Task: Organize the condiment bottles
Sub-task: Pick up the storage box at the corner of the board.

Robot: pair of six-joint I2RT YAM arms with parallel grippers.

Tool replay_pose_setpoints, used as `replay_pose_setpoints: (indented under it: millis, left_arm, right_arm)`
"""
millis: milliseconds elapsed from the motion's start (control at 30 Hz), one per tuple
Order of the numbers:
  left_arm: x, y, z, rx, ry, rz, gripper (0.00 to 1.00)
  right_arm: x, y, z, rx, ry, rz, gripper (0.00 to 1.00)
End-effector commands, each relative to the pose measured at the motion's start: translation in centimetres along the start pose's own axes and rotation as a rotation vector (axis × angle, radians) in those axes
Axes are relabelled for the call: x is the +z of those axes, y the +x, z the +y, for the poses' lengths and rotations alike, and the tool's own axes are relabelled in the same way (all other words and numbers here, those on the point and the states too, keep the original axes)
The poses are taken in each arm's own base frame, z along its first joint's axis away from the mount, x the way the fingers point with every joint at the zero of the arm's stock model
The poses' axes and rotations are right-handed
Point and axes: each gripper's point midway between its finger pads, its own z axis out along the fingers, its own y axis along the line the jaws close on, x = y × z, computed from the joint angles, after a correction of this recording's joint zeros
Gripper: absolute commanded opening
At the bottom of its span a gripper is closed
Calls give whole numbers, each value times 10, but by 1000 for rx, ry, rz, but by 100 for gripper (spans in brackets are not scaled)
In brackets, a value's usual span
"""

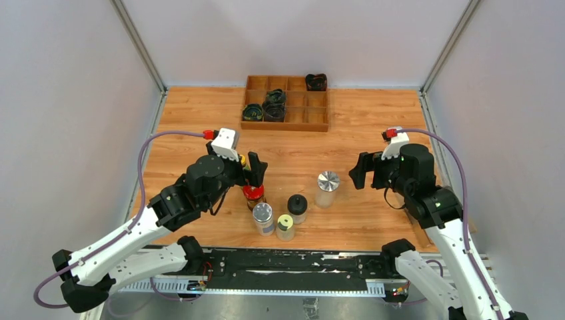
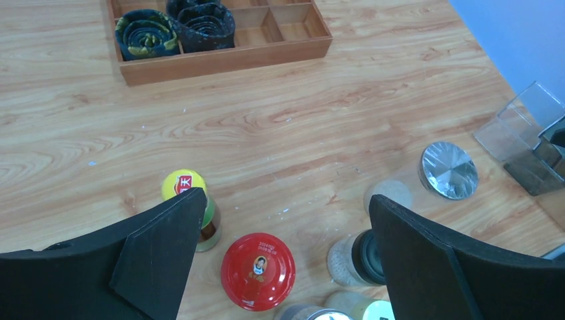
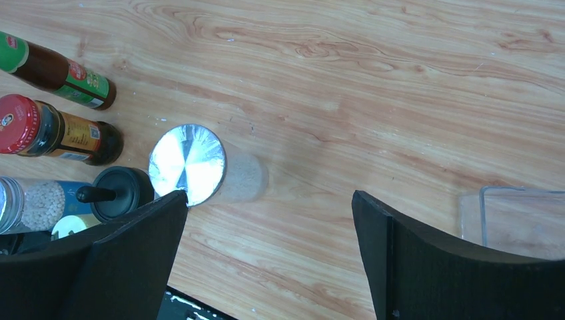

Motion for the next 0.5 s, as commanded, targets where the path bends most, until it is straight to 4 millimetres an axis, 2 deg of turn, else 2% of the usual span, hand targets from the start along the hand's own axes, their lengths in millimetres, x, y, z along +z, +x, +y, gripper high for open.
replay_pose_setpoints:
  millis: [0, 333, 467]
  left_arm:
    - [-1, -1, 2, -15, -10, -17, 100]
    - [-1, 1, 5, 6, -18, -23, 100]
    - [-1, 3, 7, 13, -26, -20, 100]
  right_arm:
    - [-5, 2, 1, -22, -2, 16, 100]
    - [1, 5, -3, -11, 20, 37, 100]
    - [5, 9, -16, 12, 103, 66, 100]
